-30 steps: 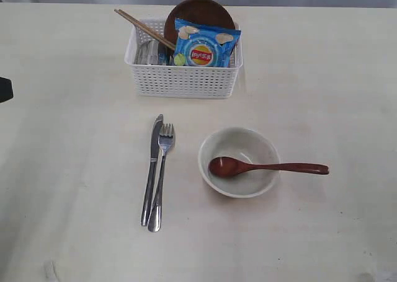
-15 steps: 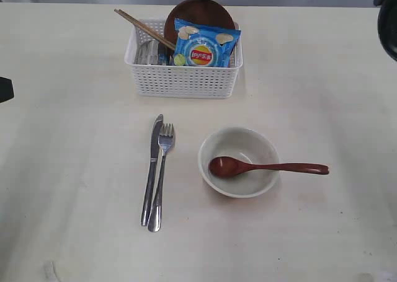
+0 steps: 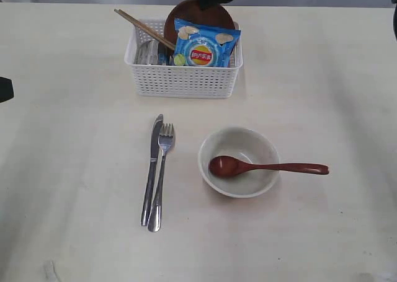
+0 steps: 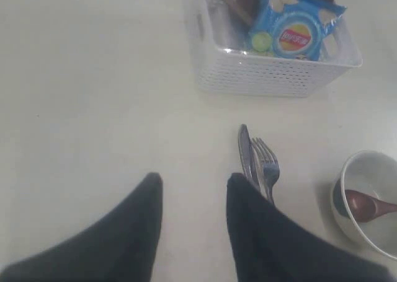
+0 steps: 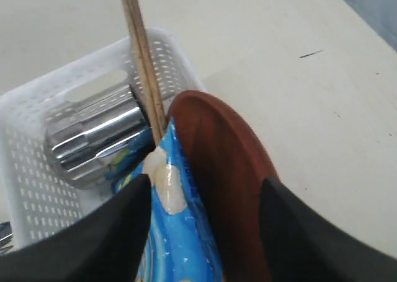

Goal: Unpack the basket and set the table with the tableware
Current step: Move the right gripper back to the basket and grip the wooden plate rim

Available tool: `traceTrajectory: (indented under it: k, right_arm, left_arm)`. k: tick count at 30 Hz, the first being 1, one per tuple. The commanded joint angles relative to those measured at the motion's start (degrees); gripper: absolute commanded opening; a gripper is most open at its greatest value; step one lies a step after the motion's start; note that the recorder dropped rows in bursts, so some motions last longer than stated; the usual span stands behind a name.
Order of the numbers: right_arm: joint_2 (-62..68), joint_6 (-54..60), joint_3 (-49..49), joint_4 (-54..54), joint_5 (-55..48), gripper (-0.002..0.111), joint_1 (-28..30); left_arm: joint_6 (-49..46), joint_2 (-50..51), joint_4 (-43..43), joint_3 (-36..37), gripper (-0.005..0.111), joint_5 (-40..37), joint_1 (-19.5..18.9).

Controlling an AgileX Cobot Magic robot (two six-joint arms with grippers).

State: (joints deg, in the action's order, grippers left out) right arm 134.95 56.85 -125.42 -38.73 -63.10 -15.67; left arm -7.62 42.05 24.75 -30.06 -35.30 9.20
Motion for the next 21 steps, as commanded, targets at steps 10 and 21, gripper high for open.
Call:
traceTrajectory:
  k: [10, 21]
  right_arm:
    - [2.79, 6.73, -0.42, 2.82, 2.48, 0.051, 0.26]
    - [2.64, 5.59, -0.42, 3.62, 4.18, 0.051, 0.36]
  left_arm:
    - [-0.15, -0.1, -0.03, 0.29, 0.034, 0.18, 0.06]
    - [-0.25, -0.1, -0.15, 0.29, 0.034, 0.18, 0.06]
